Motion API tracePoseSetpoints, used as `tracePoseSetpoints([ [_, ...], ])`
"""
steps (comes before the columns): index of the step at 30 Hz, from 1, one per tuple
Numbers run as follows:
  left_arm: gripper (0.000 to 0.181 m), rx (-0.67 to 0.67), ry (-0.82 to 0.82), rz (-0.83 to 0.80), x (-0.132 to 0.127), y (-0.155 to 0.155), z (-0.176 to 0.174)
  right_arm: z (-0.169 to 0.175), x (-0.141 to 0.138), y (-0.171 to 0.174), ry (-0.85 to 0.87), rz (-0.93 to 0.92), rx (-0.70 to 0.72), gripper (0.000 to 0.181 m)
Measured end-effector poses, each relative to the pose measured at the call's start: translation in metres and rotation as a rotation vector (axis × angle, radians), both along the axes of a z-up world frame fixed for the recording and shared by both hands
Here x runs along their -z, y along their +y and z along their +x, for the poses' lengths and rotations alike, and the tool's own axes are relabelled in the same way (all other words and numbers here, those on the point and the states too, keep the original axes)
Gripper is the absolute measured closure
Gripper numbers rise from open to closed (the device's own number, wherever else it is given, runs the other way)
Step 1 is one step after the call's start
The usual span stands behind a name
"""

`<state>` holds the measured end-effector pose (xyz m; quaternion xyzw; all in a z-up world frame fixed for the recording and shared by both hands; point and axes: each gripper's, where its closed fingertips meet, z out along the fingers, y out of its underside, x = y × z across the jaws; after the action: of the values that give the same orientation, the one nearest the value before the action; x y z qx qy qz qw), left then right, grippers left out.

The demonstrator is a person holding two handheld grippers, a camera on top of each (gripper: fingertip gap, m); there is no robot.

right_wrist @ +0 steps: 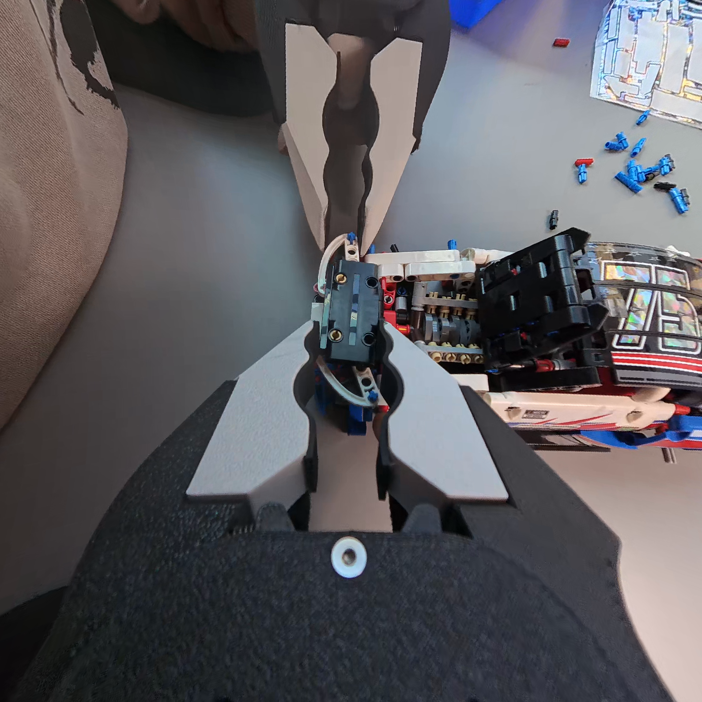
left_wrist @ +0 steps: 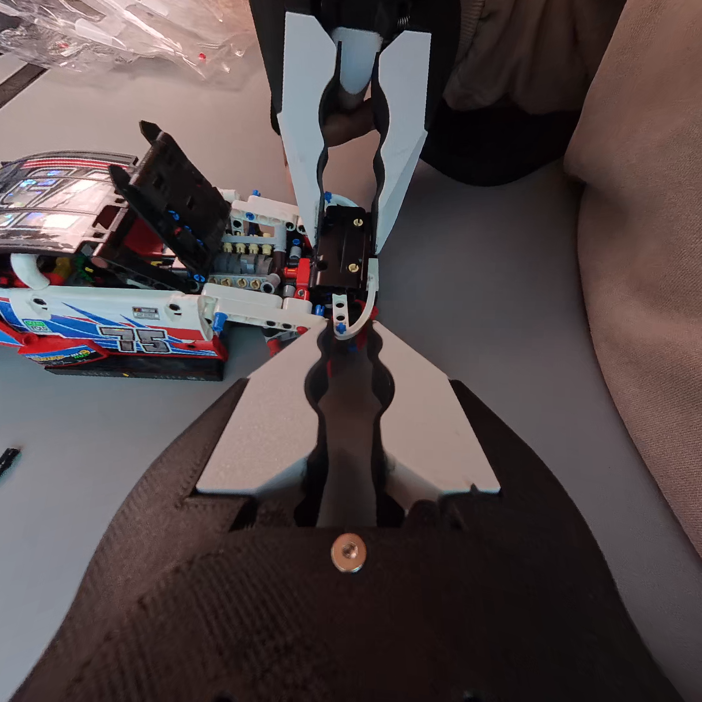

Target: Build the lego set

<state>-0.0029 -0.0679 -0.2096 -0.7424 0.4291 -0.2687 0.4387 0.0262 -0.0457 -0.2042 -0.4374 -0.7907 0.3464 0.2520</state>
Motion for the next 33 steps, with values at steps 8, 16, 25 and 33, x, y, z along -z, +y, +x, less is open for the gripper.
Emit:
tracePoseSetpoints([
  [8,0.167,-0.002,-0.045,0.059,-0.018,0.003,0.0,0.0,-0.015,0.002,0.054,0.009,0.008,0.155],
  [16,0.167,0.011,-0.025,0.066,-0.016,0.001,0.001,0.001,-0.013,-0.001,0.045,0.015,0.0,0.155],
  [25,0.167,0.022,-0.013,0.052,-0.011,-0.002,-0.004,-0.003,-0.009,-0.004,0.042,0.005,-0.005,0.156],
  [33,0.167,0.024,-0.006,0.02,-0.006,-0.003,-0.007,-0.006,-0.004,-0.005,-0.008,0.001,0.016,0.155],
])
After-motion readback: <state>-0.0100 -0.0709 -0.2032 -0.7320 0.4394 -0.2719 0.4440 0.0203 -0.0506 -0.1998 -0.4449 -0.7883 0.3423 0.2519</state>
